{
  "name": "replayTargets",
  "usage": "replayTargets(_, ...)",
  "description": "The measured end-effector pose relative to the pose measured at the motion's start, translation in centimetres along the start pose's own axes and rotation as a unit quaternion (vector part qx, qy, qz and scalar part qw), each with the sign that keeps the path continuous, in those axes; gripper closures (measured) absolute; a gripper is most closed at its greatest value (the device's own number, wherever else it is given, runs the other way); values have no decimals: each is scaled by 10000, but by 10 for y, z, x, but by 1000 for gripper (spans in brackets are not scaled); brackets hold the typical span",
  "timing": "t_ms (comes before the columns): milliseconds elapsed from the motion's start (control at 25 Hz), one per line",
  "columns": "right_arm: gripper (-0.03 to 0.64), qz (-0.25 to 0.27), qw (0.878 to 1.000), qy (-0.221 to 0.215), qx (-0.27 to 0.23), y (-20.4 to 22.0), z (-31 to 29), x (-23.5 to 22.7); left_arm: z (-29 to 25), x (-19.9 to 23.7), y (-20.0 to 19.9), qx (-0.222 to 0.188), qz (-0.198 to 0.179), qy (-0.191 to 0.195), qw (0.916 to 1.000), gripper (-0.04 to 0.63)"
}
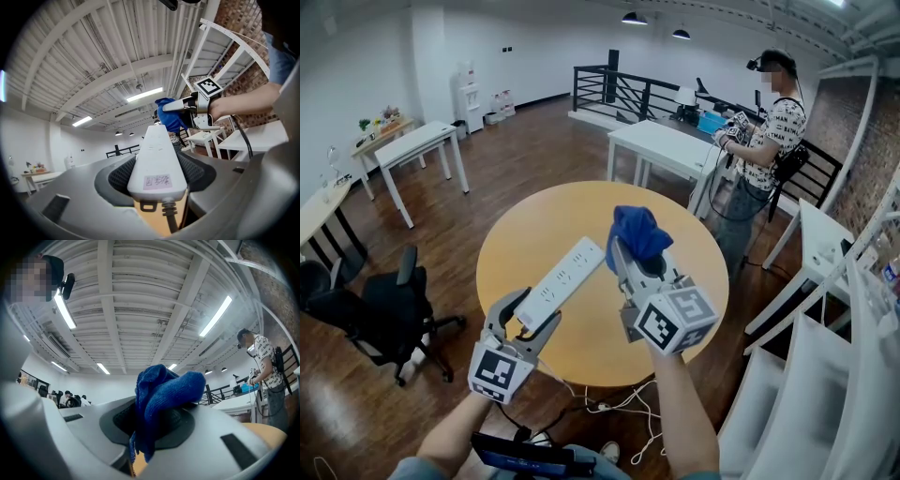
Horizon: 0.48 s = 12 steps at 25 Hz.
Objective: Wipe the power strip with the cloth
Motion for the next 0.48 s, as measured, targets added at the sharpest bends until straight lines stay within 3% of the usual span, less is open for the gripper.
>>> replayTargets(480, 549, -30, 9998, -145, -133, 8, 10, 23, -1, 4, -1, -11, 237, -58, 9997, 318)
Point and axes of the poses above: the fingertips, and each gripper's own axes: z backward along the fingers, x to its left, y out of its underside, the point moved 7 cm from there along z, backward along the fingers, and after that the axes turned 15 degrees about z, right-handed, at the moved point
